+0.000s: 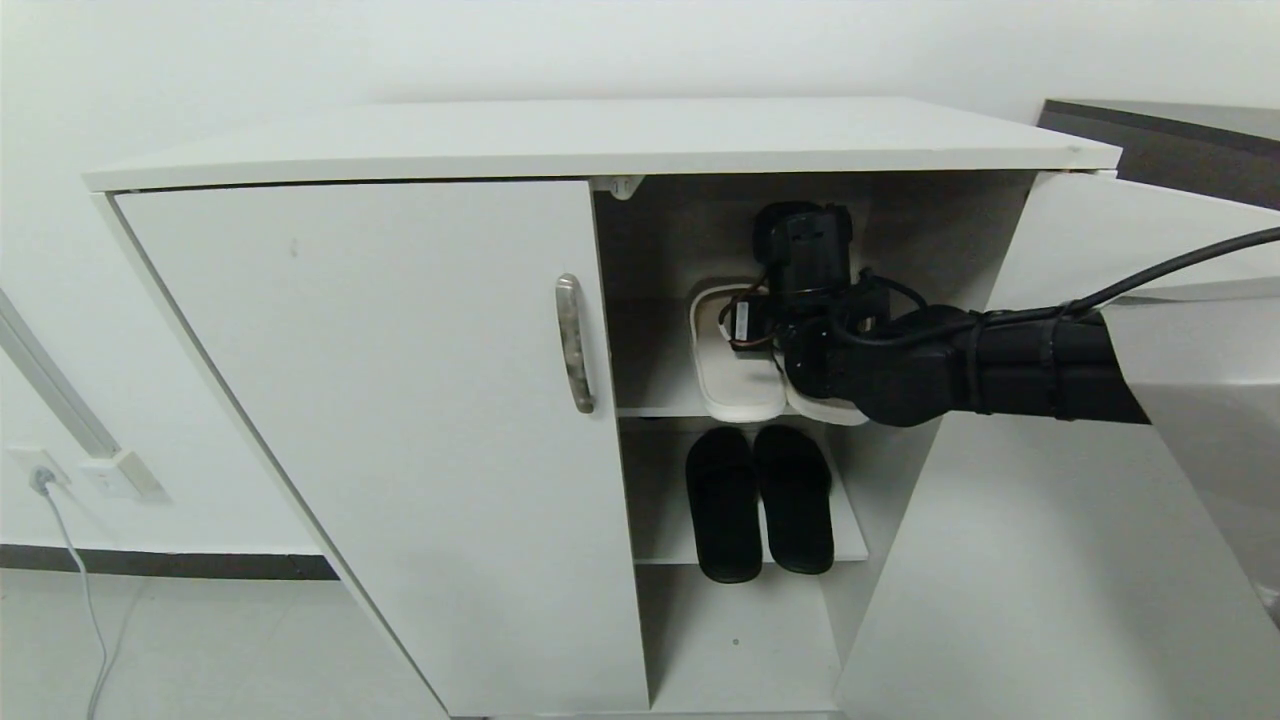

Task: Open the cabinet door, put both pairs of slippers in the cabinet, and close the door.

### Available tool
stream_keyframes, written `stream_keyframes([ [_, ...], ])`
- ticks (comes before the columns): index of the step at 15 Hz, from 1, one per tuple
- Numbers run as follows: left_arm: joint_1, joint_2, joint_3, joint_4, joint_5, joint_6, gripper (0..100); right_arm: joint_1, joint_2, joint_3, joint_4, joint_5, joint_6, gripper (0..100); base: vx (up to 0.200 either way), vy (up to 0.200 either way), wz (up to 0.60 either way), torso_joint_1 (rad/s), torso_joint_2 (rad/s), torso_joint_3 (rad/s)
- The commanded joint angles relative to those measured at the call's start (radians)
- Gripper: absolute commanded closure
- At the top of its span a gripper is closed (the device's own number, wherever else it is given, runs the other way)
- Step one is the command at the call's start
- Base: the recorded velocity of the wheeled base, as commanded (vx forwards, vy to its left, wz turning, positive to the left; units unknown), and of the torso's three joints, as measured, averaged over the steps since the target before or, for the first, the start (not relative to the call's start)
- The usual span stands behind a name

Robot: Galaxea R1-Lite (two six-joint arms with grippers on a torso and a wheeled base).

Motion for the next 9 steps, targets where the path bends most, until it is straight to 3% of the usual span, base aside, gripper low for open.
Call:
stream_keyframes([
  [1,0.001,0.000,0.000,0.000,0.000,0.000,100,0.001,0.015,0.000,0.000,0.000,0.000,100,0.000,0.000,0.00,0.000,0.00,0.000],
  [4,0.001,0.001,0.000,0.000,0.000,0.000,100,0.002,0.017,0.000,-0.002,0.002,0.002,100,0.000,0.000,0.00,0.000,0.00,0.000],
  [5,0.001,0.001,0.000,0.000,0.000,0.000,100,0.002,0.017,0.001,-0.002,0.002,0.002,0,0.000,0.000,0.00,0.000,0.00,0.000],
  [9,0.001,0.001,0.000,0.000,0.000,0.000,100,0.005,-0.031,0.070,-0.005,0.011,0.003,0,0.000,0.000,0.00,0.000,0.00,0.000],
])
